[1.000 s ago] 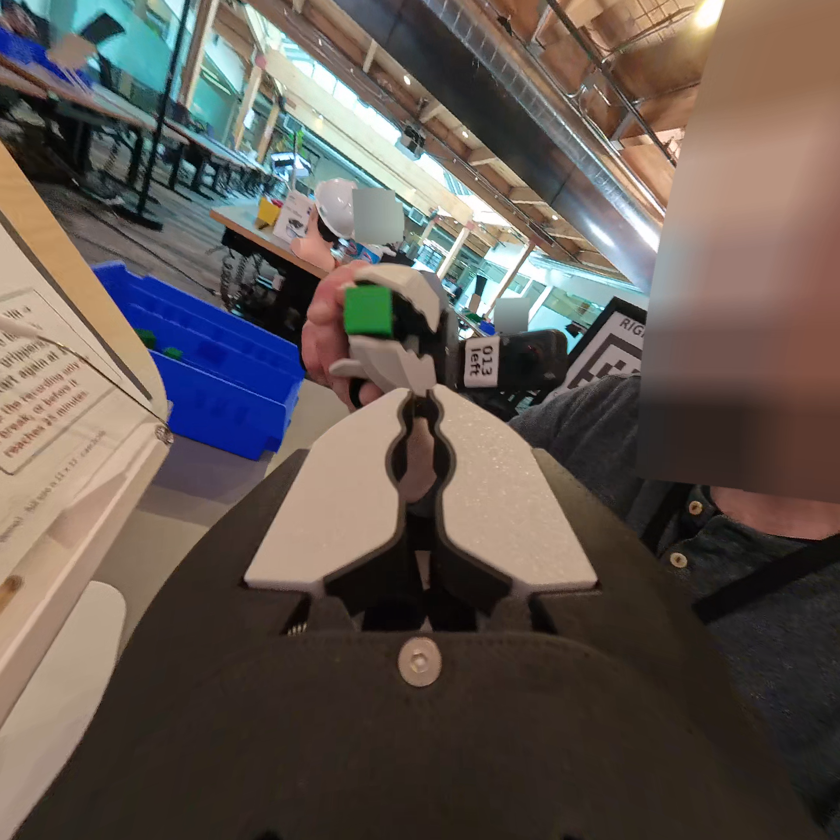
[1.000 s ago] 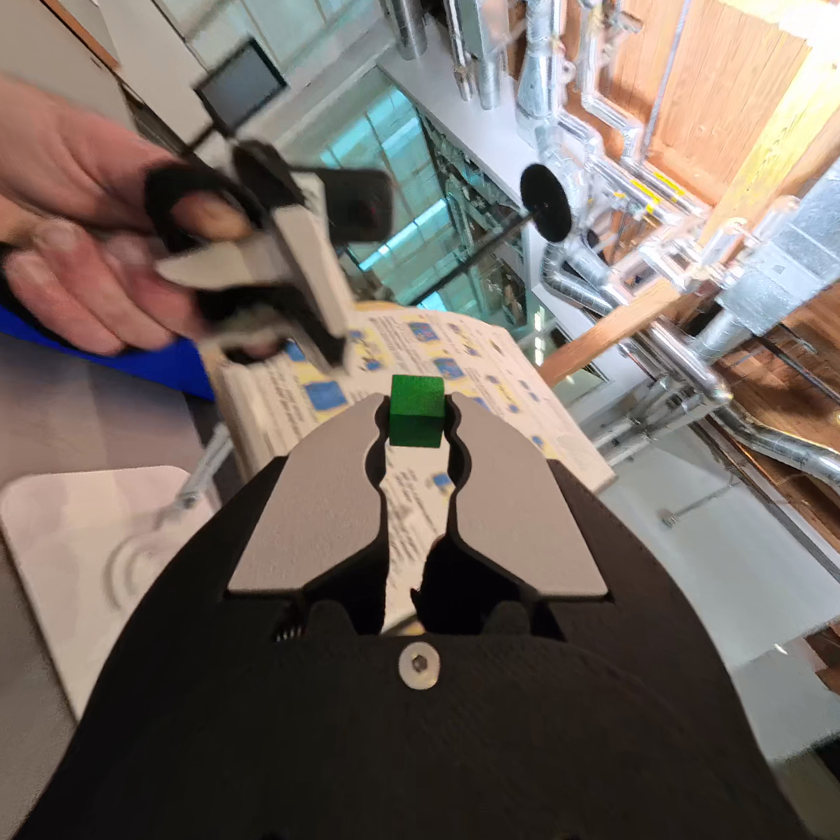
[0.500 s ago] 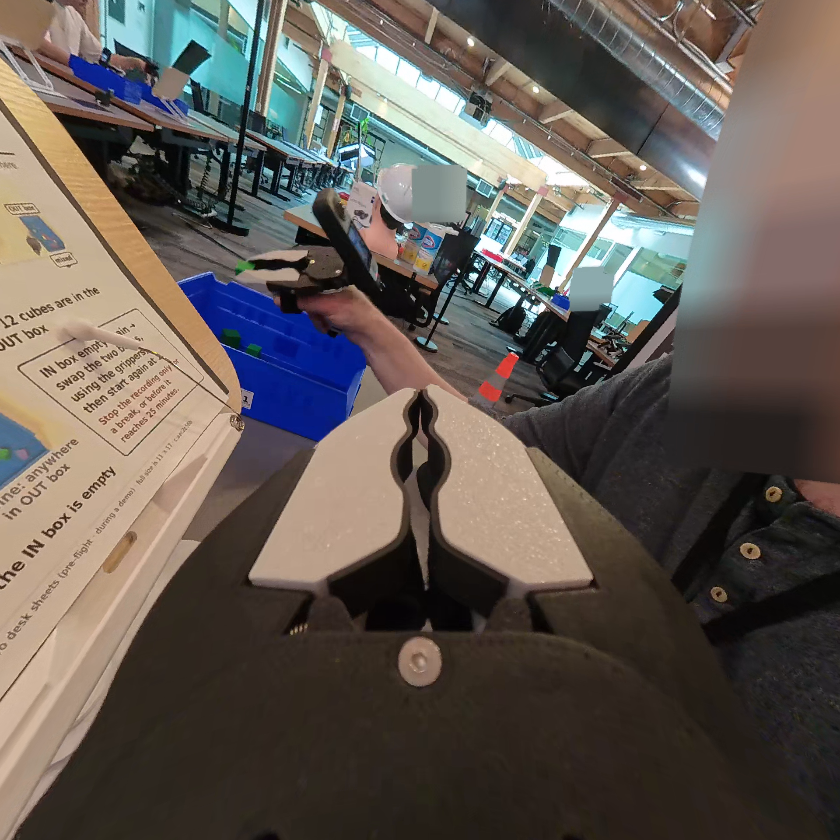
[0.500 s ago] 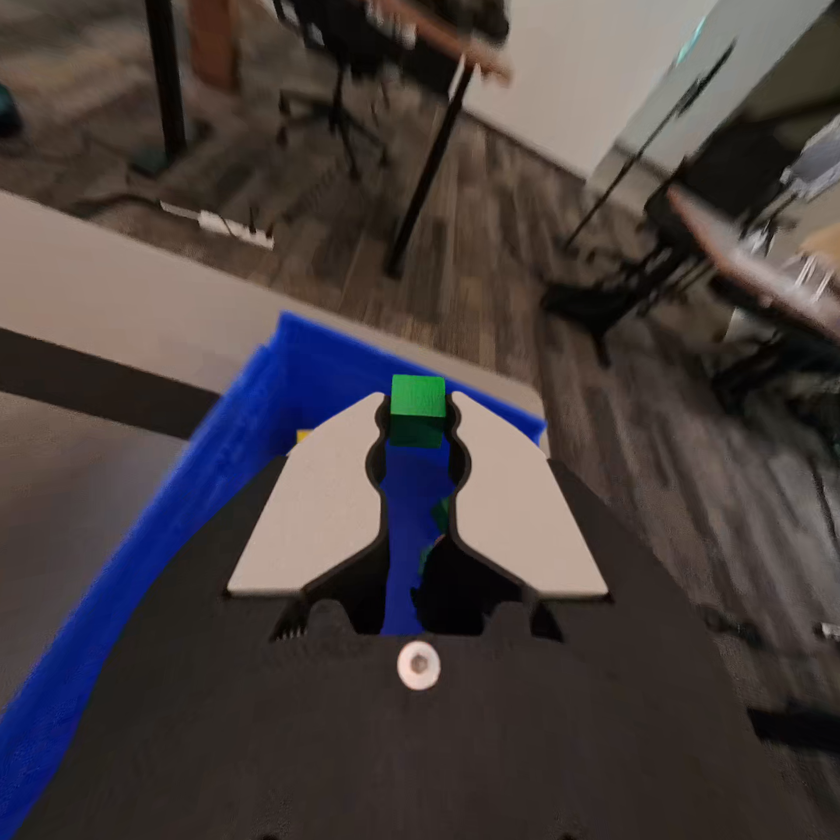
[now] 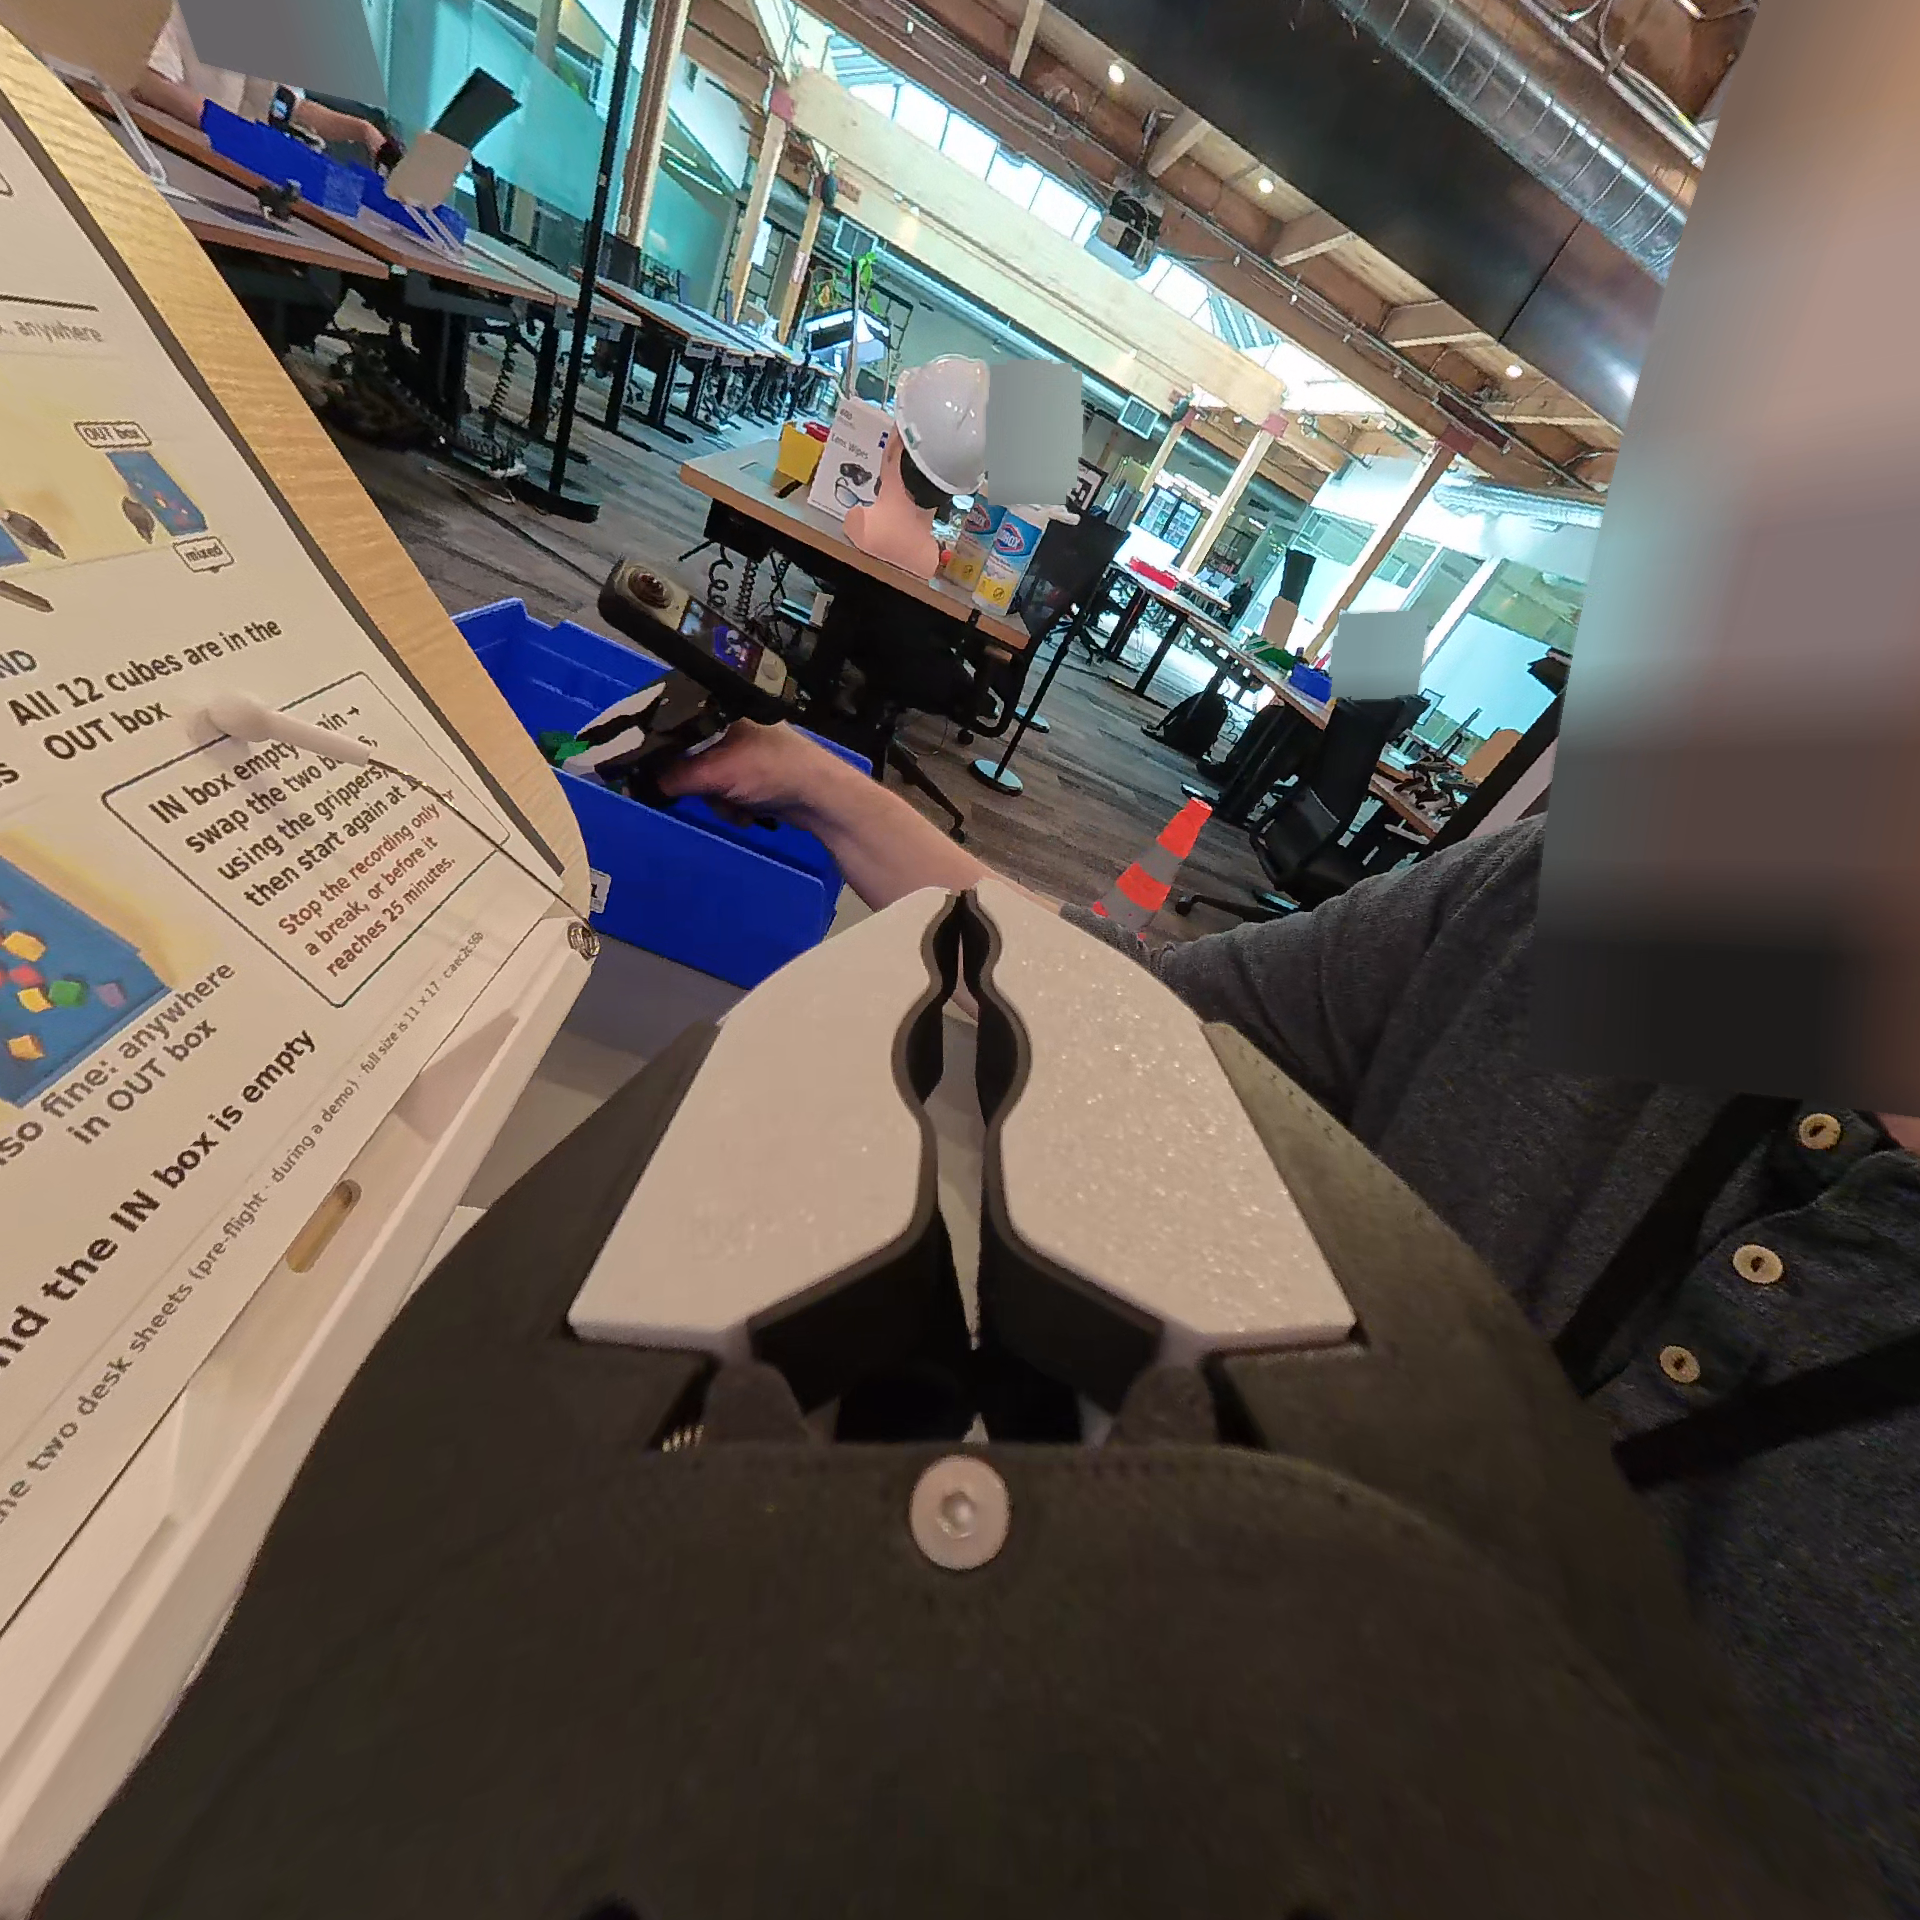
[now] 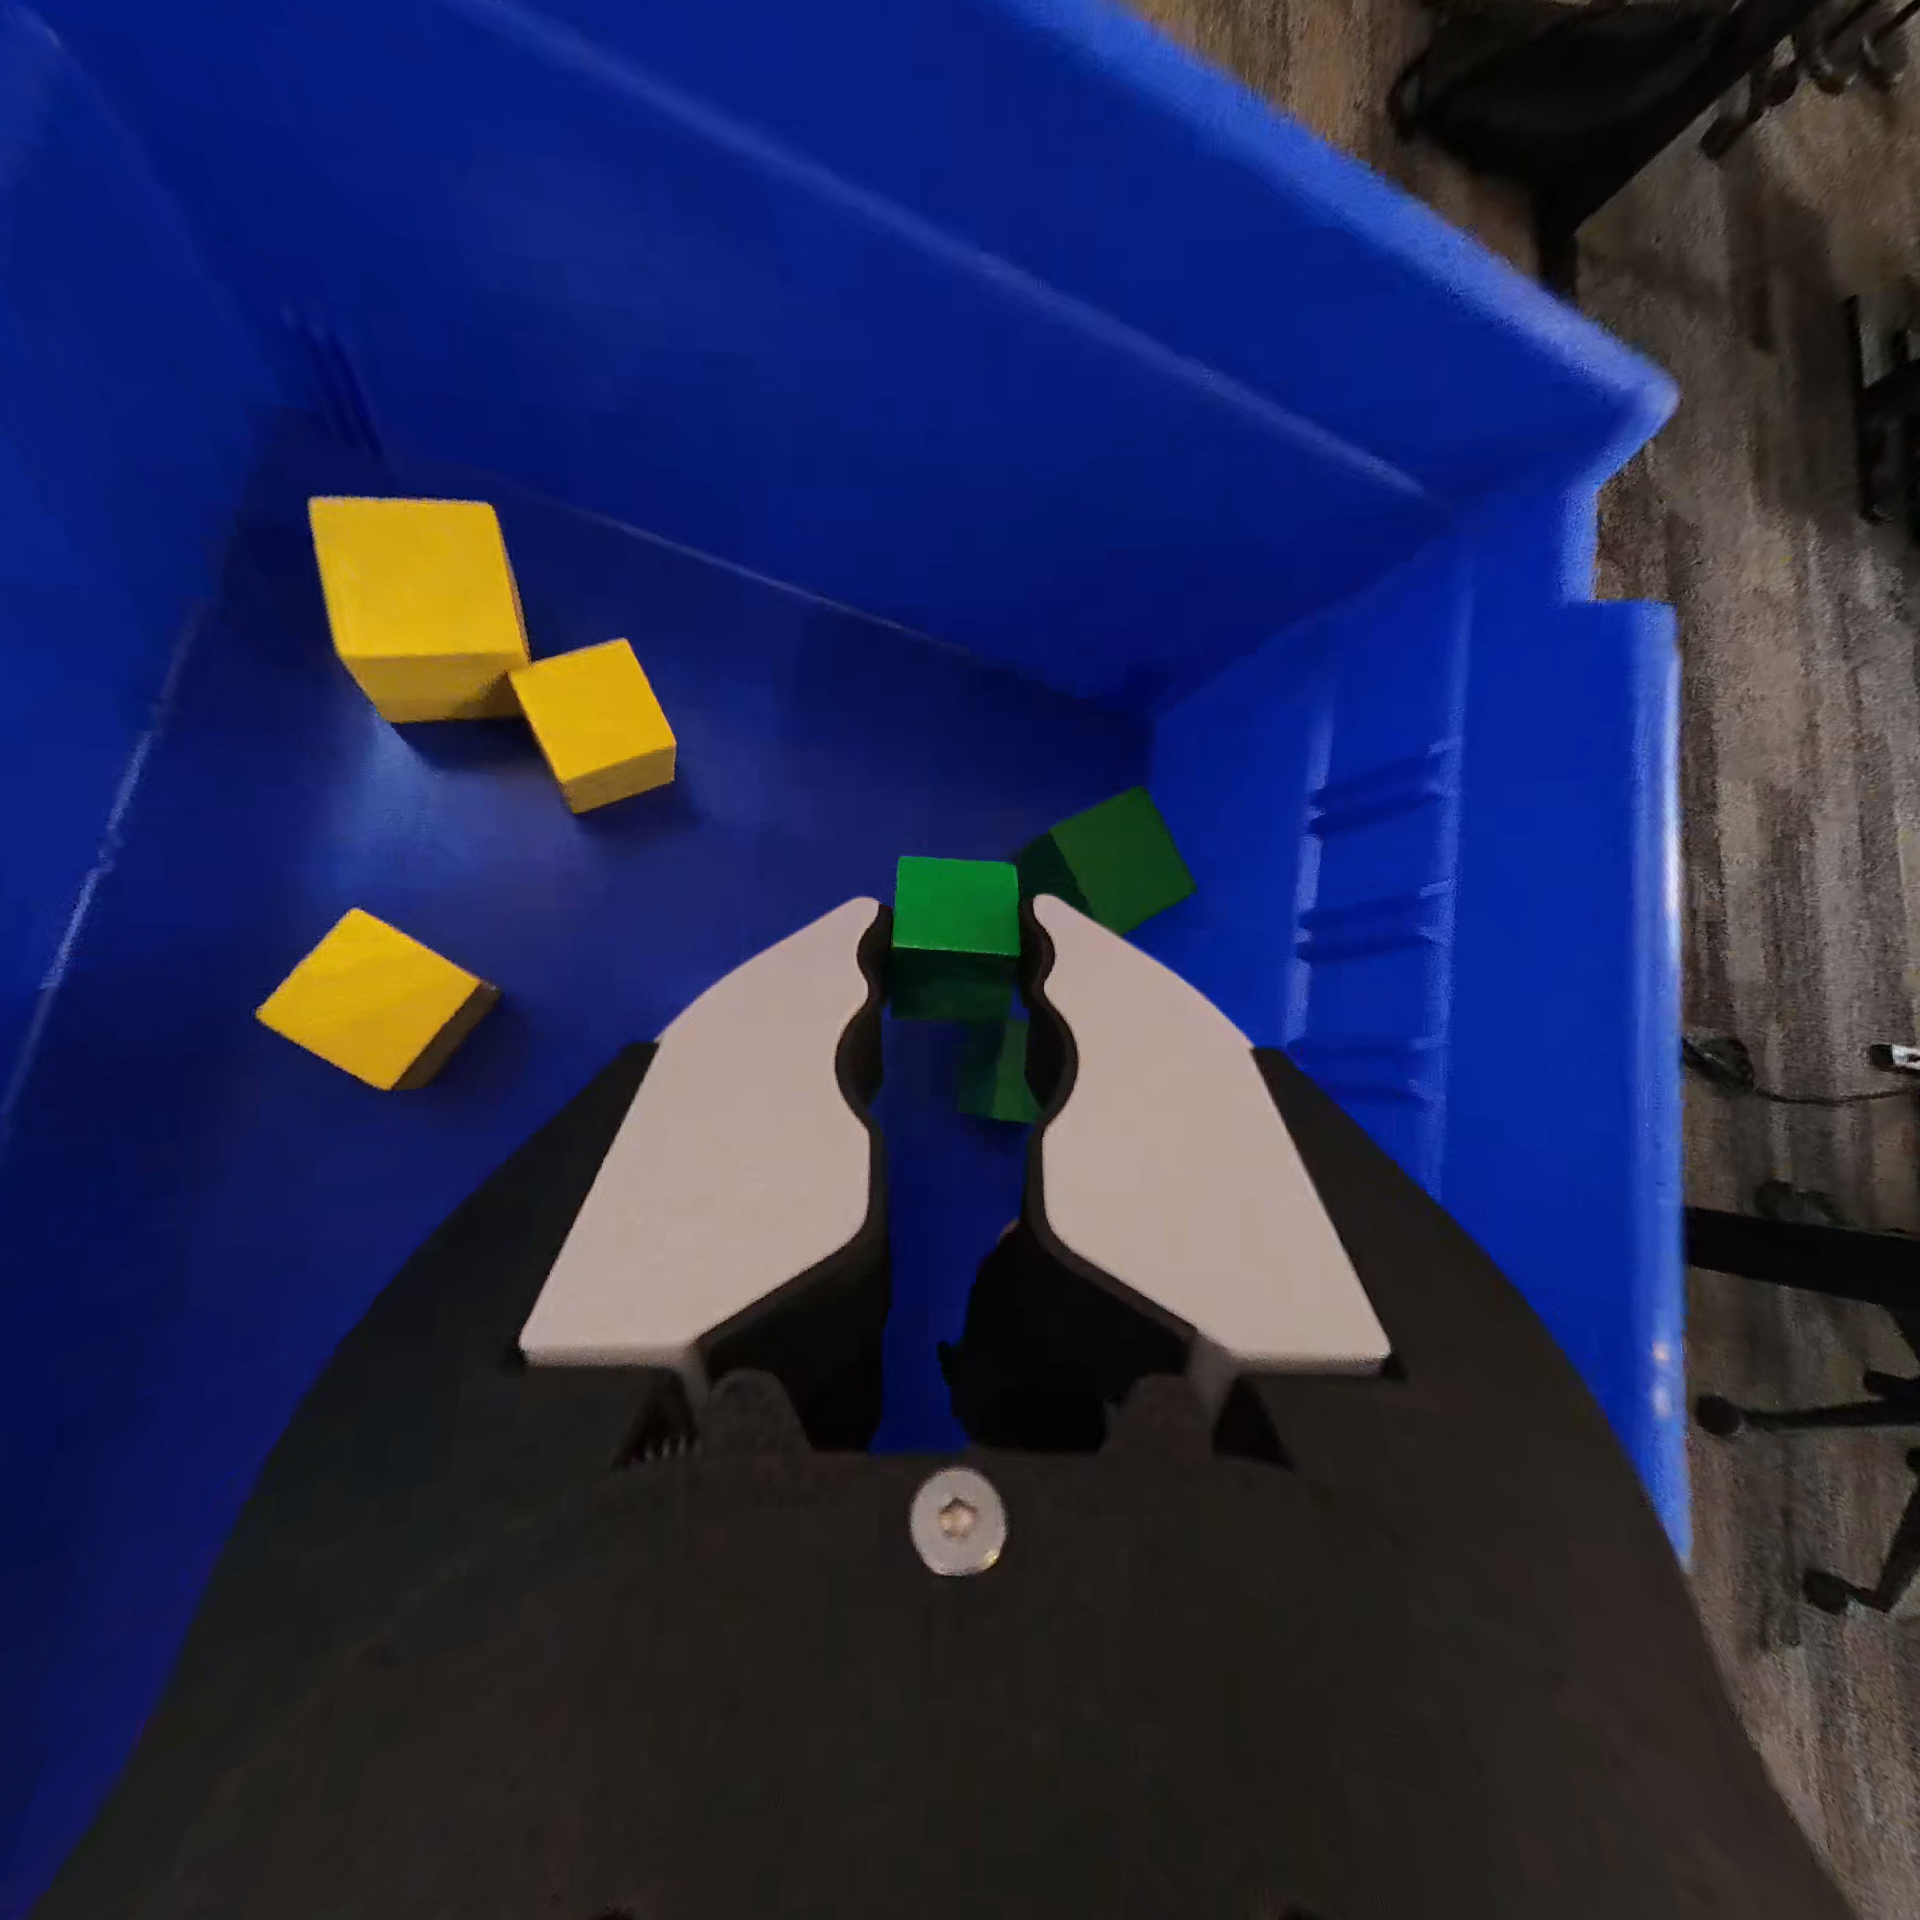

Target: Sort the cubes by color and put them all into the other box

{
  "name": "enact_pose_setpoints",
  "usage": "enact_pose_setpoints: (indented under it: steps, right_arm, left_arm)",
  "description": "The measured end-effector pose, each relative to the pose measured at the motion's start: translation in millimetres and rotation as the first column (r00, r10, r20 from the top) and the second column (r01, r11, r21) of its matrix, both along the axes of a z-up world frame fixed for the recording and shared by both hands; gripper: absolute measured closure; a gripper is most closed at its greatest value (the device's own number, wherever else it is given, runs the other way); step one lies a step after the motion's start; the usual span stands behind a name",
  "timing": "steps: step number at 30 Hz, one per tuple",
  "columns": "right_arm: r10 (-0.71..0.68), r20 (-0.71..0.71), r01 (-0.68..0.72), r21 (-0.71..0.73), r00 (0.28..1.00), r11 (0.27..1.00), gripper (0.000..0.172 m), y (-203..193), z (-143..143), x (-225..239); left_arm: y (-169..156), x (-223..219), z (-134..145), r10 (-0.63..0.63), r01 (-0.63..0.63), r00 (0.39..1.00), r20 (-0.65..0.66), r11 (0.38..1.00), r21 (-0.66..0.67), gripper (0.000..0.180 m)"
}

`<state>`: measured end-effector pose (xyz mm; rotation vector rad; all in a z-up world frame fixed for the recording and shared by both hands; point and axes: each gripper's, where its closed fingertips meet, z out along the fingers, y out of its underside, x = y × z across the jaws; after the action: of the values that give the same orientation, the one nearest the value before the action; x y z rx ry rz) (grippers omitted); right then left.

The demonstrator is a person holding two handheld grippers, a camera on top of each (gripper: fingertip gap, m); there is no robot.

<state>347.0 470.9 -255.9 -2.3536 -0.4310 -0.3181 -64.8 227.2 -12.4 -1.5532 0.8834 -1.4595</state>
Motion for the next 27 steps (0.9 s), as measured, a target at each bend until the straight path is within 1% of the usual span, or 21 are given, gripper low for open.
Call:
enact_pose_setpoints:
  steps: [2,4,6,7,10,11,13,15,18,20,21,23,25,27]
  right_arm:
    - [-0.013,0.053,0.014,-0.013,0.999,1.000,0.148,0.2,-6.4,6.6]
    - [-0.021,0.068,0.022,-0.020,0.997,1.000,0.148,1.1,-10.9,7.7]
    - [-0.024,0.140,0.029,-0.033,0.990,0.999,0.148,0.9,-14.2,12.5]
    - [-0.020,0.153,0.027,-0.043,0.988,0.999,0.143,0.3,-15.5,12.1]
    - [-0.023,0.189,0.031,-0.039,0.982,0.999,0.134,0.2,-9.3,12.3]
    - [-0.016,0.191,0.022,-0.032,0.981,0.999,0.133,-0.2,-3.4,10.1]
    - [-0.017,0.153,0.010,0.042,0.988,0.999,0.136,2.3,21.9,3.4]
    - [-0.026,0.105,0.009,0.160,0.994,0.987,0.142,2.9,60.9,-1.4]
    - [0.001,0.039,-0.015,0.366,0.999,0.931,0.145,-3.4,129.8,-13.1]
    - [0.077,0.028,-0.081,0.456,0.997,0.886,0.144,-12.2,164.9,-32.0]
    - [0.087,0.037,-0.094,0.498,0.996,0.862,0.145,-16.5,180.5,-38.4]
    - [0.118,0.056,-0.130,0.547,0.991,0.827,0.146,-24.7,202.0,-52.9]
    - [0.161,0.041,-0.157,0.558,0.986,0.815,0.146,-30.3,211.1,-68.1]
    - [0.206,0.015,-0.176,0.582,0.978,0.794,0.146,-34.0,219.3,-83.7]
  left_arm:
    - [-0.5,0.6,0.2,-0.005,0.005,1.000,0.006,1.000,-0.003,0.180]
    - [-0.1,1.0,-0.8,-0.003,0.003,1.000,-0.001,1.000,-0.001,0.180]
    - [0.1,1.1,-1.4,-0.004,0.004,1.000,-0.002,1.000,-0.003,0.180]
    - [0.0,1.0,-1.2,-0.006,0.006,1.000,0.000,1.000,-0.004,0.180]
    - [-0.1,1.0,-2.0,-0.005,0.005,1.000,-0.007,1.000,0.000,0.180]
    - [-0.7,0.7,-1.4,-0.007,0.007,1.000,-0.005,1.000,0.002,0.180]
    - [-1.0,-0.8,0.2,-0.003,0.003,1.000,-0.005,1.000,0.009,0.180]
    - [-0.6,-4.4,3.1,0.010,-0.010,1.000,-0.006,1.000,0.021,0.180]
    - [1.8,-15.2,8.8,0.044,-0.043,0.999,-0.011,0.998,0.049,0.180]
    - [4.9,-28.9,16.4,0.083,-0.082,0.997,-0.006,0.994,0.073,0.180]
    - [7.1,-38.2,21.3,0.111,-0.111,0.994,-0.001,0.990,0.087,0.180]
    - [12.3,-61.0,31.9,0.186,-0.186,0.982,0.008,0.975,0.122,0.180]
    - [19.2,-88.0,39.1,0.280,-0.275,0.960,-0.002,0.947,0.166,0.180]
    - [29.2,-119.8,41.1,0.390,-0.377,0.920,-0.030,0.904,0.204,0.180]
